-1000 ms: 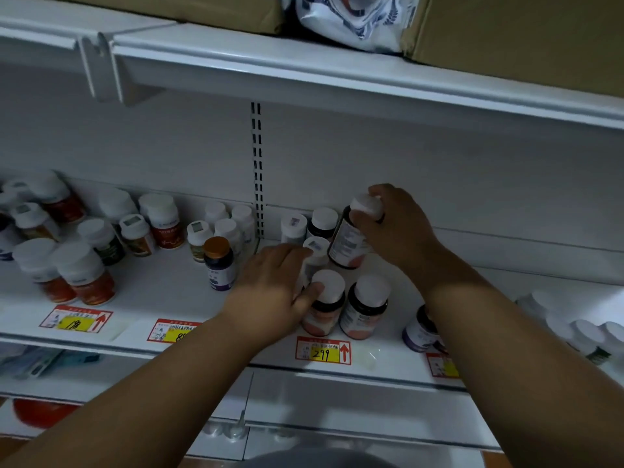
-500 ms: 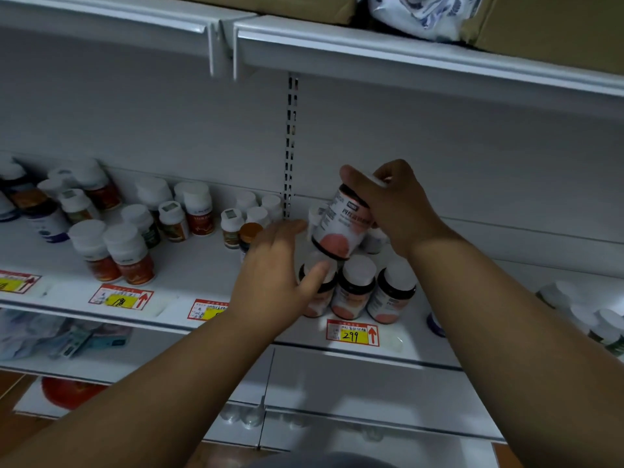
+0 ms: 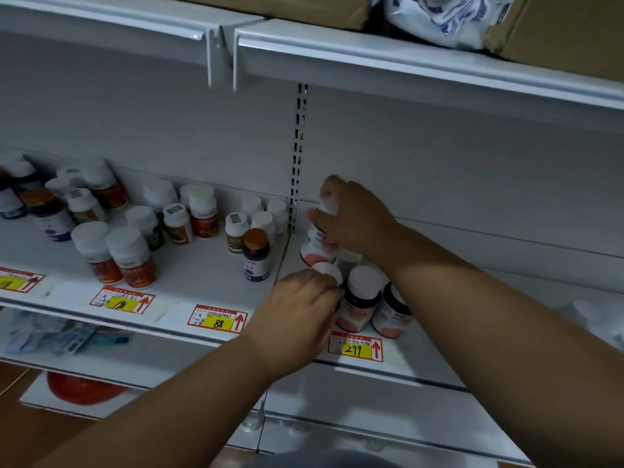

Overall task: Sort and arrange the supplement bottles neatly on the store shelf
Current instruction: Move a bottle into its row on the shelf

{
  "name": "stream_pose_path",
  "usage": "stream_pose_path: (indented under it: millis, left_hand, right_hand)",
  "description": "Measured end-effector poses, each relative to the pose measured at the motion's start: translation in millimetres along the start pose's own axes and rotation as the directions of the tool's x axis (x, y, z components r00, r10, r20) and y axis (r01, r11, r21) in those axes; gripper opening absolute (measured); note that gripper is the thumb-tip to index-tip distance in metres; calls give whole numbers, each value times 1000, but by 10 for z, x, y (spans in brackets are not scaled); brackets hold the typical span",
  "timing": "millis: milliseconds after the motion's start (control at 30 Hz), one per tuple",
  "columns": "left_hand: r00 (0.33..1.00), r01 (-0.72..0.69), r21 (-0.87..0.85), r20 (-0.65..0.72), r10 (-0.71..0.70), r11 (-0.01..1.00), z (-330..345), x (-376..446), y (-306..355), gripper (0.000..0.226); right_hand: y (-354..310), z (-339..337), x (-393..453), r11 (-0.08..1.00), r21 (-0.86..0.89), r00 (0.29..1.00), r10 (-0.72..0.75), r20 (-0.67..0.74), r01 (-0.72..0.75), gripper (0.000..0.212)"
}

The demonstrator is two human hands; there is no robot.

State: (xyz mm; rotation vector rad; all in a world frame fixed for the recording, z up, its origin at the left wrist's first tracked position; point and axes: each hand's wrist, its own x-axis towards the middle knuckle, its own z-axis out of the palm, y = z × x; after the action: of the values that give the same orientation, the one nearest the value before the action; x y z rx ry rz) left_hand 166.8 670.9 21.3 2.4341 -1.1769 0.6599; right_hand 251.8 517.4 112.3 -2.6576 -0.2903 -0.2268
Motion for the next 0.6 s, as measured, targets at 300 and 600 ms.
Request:
stream_pose_path:
  millis: [300, 600]
  left_hand:
    - [1000, -6, 1, -12, 6, 1000, 43, -13, -41, 20]
    - [1000, 20, -7, 3, -20, 1000, 23, 18, -30, 13]
  right_hand:
    - [199, 434, 74, 987, -126, 951, -61, 304, 104, 40]
    - [226, 389, 114, 979, -198, 917, 40, 398, 43, 38]
